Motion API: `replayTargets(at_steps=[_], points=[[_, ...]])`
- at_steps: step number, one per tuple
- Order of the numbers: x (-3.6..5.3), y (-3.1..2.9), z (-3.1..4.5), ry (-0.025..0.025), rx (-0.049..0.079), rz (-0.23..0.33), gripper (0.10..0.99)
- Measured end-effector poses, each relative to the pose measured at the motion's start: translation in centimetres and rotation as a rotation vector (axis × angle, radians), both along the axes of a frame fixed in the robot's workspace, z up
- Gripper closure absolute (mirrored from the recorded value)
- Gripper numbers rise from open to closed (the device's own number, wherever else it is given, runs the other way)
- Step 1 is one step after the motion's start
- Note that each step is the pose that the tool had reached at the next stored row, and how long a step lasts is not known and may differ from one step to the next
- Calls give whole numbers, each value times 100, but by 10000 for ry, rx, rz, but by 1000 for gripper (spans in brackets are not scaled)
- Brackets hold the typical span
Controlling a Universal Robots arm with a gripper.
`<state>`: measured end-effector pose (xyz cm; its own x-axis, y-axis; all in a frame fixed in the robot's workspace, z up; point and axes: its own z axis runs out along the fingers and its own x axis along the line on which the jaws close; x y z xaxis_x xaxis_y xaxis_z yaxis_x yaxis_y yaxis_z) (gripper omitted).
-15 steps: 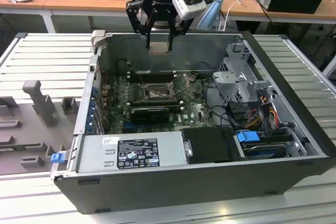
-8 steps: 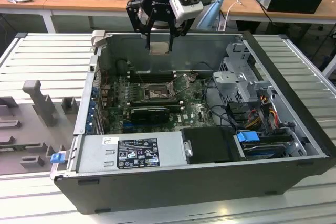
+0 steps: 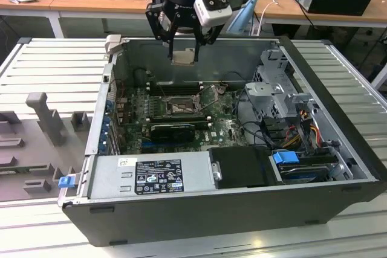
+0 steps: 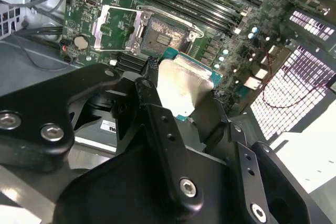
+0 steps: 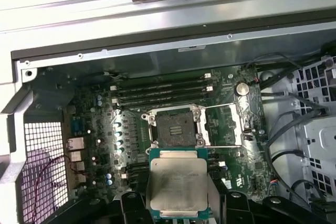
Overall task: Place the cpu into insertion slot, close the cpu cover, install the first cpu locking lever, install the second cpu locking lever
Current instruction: 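Place the cpu into insertion slot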
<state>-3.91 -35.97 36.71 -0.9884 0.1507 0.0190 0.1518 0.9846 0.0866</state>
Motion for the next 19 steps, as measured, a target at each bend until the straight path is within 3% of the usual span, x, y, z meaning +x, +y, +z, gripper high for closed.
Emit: replayTargets(at_steps=[19], points=[[2, 0, -13, -2, -15, -1796, 565]])
